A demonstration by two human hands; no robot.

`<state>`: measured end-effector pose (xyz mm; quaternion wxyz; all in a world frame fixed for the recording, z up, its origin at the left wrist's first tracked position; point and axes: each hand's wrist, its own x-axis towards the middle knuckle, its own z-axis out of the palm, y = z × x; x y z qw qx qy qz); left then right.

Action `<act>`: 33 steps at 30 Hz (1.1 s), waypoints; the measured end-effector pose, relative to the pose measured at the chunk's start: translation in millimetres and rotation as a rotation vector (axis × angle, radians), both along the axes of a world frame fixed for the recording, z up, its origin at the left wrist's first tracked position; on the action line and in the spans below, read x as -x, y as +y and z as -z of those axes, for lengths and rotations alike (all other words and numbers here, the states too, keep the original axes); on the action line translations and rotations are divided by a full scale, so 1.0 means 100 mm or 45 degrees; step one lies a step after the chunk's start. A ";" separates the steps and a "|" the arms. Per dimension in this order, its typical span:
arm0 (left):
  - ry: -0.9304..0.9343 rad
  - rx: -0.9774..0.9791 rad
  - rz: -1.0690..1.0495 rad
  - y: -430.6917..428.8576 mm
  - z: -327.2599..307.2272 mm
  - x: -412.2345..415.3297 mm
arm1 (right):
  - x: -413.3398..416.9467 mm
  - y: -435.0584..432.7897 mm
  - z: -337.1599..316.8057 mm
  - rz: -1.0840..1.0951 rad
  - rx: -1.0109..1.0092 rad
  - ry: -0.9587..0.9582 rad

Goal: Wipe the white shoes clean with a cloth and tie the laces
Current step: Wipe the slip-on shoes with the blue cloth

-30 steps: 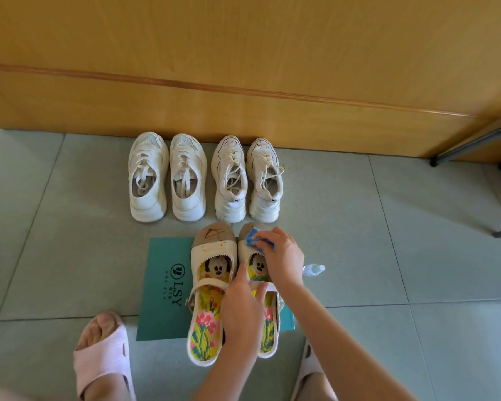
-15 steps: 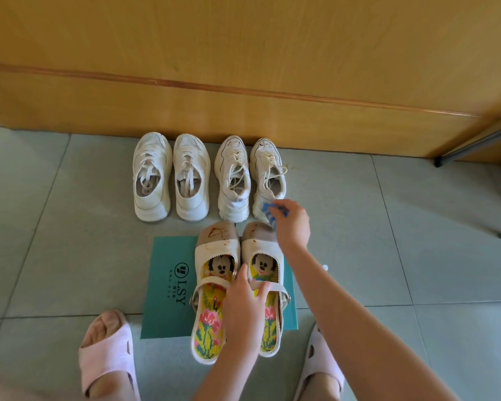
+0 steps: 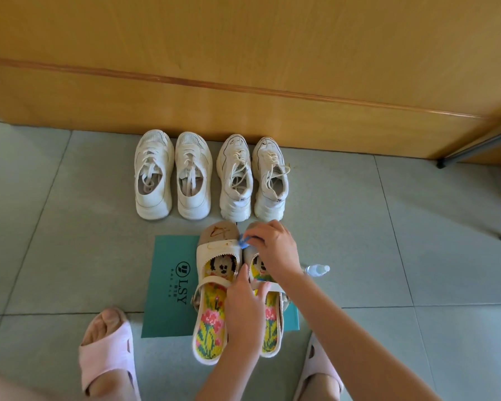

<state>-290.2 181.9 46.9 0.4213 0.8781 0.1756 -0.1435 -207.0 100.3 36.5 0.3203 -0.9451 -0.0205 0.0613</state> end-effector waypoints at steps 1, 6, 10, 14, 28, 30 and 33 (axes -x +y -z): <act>0.009 0.008 -0.004 0.00 0.00 0.00 | 0.03 -0.02 0.00 0.019 -0.012 0.057; 0.012 0.032 -0.012 0.00 -0.02 0.01 | -0.01 -0.18 -0.23 -0.053 -0.119 0.457; -0.004 0.052 -0.011 0.00 -0.03 0.02 | -0.27 -0.38 -0.45 0.198 -0.442 0.361; -0.012 0.051 -0.011 0.01 -0.04 0.02 | -0.37 -0.37 -0.18 0.737 -0.376 0.180; -0.033 0.101 0.016 0.01 0.00 0.02 | 0.32 -0.17 -0.07 0.773 -0.590 0.332; -0.019 0.105 0.029 0.01 0.01 0.02 | 0.26 -0.24 -0.15 0.833 -0.777 0.348; -0.002 0.083 0.046 0.03 -0.01 0.03 | 0.18 -0.36 -0.10 1.150 -0.612 0.222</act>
